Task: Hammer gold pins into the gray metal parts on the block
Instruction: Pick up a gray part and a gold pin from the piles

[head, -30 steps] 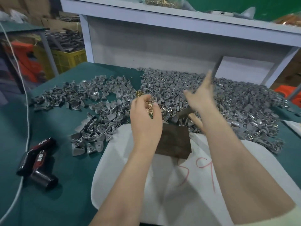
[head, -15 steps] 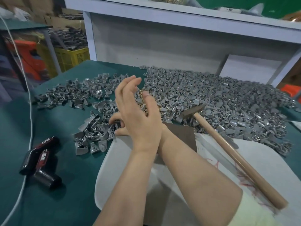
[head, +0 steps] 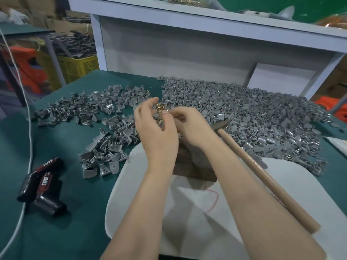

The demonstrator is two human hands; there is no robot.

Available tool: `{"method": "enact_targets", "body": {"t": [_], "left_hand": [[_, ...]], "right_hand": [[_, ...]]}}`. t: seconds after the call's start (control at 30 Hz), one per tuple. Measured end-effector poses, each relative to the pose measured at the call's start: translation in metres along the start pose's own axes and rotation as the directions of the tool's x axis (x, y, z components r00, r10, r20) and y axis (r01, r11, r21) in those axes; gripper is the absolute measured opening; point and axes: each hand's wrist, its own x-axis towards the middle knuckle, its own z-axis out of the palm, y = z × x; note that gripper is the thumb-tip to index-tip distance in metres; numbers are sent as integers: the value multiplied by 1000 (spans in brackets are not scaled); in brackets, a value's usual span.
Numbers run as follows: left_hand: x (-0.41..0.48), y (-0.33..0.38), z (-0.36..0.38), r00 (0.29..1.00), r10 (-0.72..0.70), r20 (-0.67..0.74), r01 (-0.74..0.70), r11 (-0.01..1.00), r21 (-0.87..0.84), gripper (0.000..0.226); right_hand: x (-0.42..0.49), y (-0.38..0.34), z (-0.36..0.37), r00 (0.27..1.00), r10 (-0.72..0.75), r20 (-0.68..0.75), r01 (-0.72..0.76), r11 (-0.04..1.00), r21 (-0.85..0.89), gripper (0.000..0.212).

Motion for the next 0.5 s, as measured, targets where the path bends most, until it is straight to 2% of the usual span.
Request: {"method": "enact_targets", "body": {"t": [0.1,0.23,0.3,0.33,0.4,0.5], "left_hand": [[-3,-5,5,980,-56,191,47,998,52,29],[-9,-4,9,919,-57,390,36,997,61,20],[-10,-3,10,895,-33,444,12,999,51,32],[-10,-2,10,891,-11,453,-17,998,58,34],[-8,-2,10,902,7,432,-29,999,43,25],[-2,-3,6,946,-88,313,115,991,-68,6]], "right_hand": [[-21,20,-35,992,20,-123,-6,993,117,20],[-47,30,-57,989,-17,-146,48,976,213,23],[-51,29,-57,989,-43,-143,75,971,225,24],[-50,27,-55,988,-61,-139,93,966,240,24],[-46,25,-52,987,-73,-143,108,960,257,25],[-31,29,-42,986,0,-166,31,983,183,19]]}}
